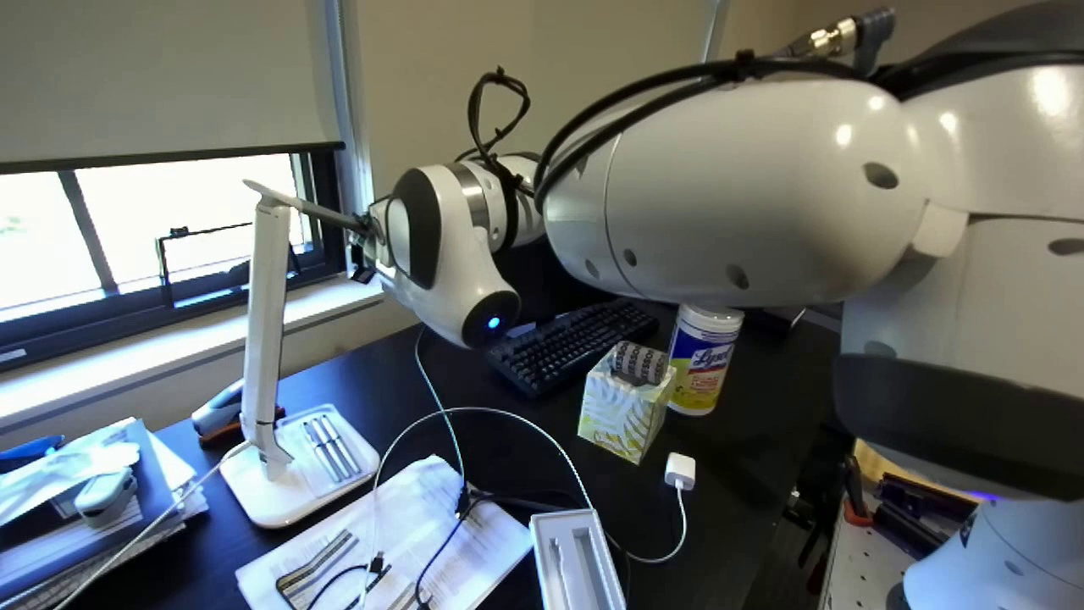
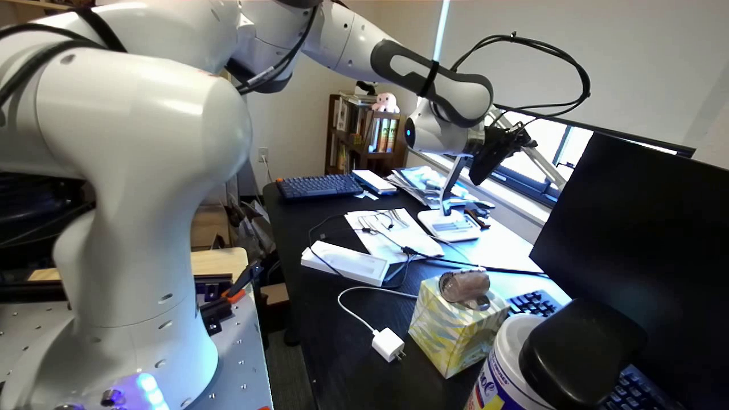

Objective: Turn the table lamp upward

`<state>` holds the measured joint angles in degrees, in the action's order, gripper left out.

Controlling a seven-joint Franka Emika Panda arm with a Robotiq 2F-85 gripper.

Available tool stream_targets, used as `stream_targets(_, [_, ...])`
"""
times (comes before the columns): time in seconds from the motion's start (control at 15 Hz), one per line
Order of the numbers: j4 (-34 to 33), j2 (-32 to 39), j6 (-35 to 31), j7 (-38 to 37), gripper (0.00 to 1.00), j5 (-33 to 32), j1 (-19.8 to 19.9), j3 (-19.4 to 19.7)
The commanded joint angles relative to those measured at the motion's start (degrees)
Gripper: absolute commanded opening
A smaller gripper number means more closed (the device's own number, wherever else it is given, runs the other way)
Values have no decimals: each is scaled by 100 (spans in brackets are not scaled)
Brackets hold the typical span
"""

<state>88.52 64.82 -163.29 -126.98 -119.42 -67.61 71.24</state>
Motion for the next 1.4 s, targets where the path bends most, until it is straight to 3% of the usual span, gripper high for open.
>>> stream_targets(0.0, [517,-75,599,-645,40,-501,-278,114])
stream_targets(0.13, [664,-113,727,-861,45,-612,-346,85])
stream_targets(0.67, [897,-186,760,-1419,97,-696,-480,114])
stream_targets(1.33, [988,-99,922,-1276,100,-489,-450,247])
